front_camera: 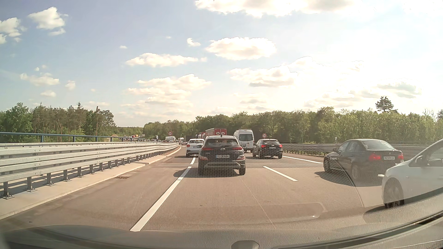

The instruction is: Follow the waypoints while adhering to traffic rules and regulations

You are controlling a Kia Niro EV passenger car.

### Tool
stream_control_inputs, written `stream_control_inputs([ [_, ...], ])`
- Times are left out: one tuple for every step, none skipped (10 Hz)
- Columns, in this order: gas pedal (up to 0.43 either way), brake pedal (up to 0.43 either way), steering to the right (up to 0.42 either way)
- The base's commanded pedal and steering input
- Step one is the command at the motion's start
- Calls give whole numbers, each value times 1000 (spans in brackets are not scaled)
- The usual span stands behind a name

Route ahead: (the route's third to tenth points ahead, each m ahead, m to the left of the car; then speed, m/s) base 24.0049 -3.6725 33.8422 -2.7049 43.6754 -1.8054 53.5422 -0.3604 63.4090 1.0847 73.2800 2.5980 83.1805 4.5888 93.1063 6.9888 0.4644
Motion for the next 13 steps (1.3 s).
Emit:
stream_control_inputs([
  [0,0,-11],
  [28,0,-11],
  [79,0,-11],
  [79,0,-11],
  [87,0,-11],
  [87,0,-11],
  [87,0,-11],
  [87,0,-11],
  [87,0,-11],
  [87,0,-11],
  [87,0,-11],
  [98,0,-11],
  [98,0,-11],
])
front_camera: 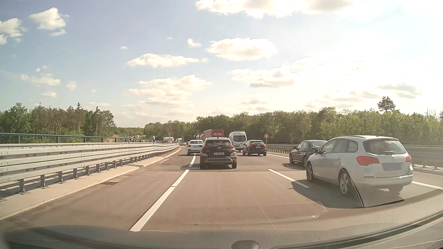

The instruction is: Follow the waypoints while adhering to traffic rules and regulations

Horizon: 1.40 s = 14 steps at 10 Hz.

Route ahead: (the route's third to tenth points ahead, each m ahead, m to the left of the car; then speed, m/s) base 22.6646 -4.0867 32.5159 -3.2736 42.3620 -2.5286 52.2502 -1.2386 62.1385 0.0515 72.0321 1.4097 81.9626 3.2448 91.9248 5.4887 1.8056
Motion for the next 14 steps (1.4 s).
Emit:
stream_control_inputs([
  [110,0,-11],
  [110,0,-10],
  [110,0,-10],
  [110,0,-10],
  [110,0,-10],
  [110,0,-10],
  [110,0,-10],
  [110,0,-9],
  [110,0,-9],
  [110,0,-9],
  [110,0,-9],
  [110,0,-9],
  [110,0,-9],
  [110,0,-9],
])
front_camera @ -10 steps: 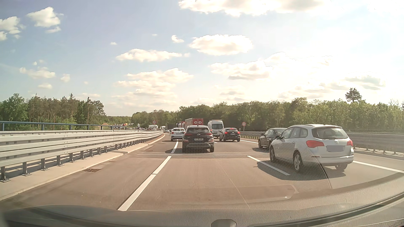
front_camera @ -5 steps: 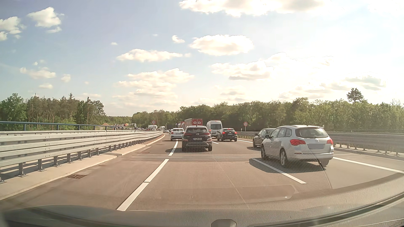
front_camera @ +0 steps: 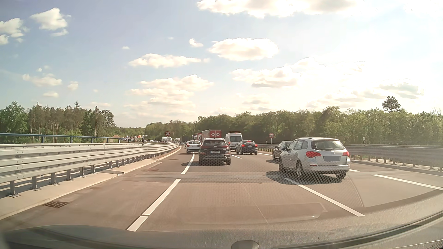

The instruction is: Follow the waypoints while adhering to traffic rules and regulations

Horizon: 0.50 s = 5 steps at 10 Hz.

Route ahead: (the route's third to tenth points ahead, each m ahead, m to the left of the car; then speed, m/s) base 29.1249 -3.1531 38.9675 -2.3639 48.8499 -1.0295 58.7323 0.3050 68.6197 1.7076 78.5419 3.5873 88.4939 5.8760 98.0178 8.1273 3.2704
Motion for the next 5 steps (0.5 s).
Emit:
stream_control_inputs([
  [110,0,-9],
  [110,0,-8],
  [110,0,-8],
  [110,0,-8],
  [110,0,-9],
])
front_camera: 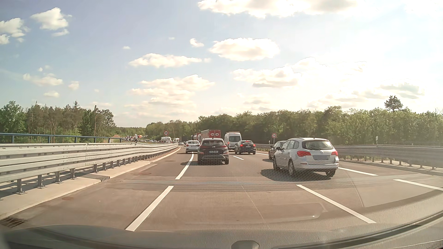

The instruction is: Follow the waypoints while adhering to traffic rules and regulations

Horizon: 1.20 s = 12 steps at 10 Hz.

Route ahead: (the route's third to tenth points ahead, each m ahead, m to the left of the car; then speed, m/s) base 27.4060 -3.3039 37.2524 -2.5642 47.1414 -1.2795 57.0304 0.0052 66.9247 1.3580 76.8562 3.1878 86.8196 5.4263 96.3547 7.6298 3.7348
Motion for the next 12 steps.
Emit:
stream_control_inputs([
  [110,0,-10],
  [110,0,-10],
  [110,0,-12],
  [110,0,-15],
  [110,0,-15],
  [110,0,-15],
  [110,0,-15],
  [110,0,-16],
  [110,0,-16],
  [110,0,-16],
  [110,0,-16],
  [110,0,-16],
])
